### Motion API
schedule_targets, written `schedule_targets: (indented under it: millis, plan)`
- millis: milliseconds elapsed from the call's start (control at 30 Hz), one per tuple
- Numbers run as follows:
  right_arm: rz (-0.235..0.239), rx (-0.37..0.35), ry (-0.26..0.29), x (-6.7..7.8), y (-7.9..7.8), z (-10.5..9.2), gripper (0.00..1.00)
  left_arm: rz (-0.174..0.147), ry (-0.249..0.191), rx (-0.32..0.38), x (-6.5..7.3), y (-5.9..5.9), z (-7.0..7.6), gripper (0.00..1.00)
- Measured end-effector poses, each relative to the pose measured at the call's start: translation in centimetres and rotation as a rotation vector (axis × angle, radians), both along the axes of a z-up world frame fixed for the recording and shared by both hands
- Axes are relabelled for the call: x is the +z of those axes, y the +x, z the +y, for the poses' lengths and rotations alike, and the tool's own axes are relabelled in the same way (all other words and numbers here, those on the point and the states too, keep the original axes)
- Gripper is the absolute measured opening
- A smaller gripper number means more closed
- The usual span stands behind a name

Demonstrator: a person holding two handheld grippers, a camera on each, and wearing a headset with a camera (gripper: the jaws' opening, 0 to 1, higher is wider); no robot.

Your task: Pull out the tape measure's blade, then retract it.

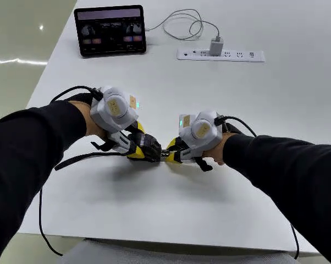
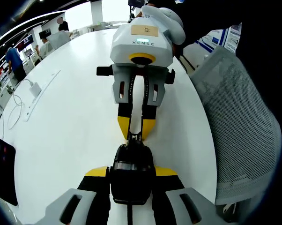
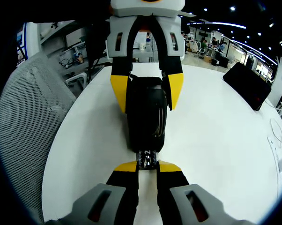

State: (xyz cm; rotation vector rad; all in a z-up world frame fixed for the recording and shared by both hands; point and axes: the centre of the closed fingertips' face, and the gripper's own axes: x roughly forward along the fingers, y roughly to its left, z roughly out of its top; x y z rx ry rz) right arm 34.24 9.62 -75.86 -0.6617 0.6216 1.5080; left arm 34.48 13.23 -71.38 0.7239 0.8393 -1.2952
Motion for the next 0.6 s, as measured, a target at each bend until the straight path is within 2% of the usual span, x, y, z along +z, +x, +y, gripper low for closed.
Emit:
schedule_targets:
  millis: [600]
  plan:
    - [0.019,-0.015,-0.018,0.1,0.3,-1.7,0.09,0.0,-0.008,0.007,0.0,0.1,0.0,0.3]
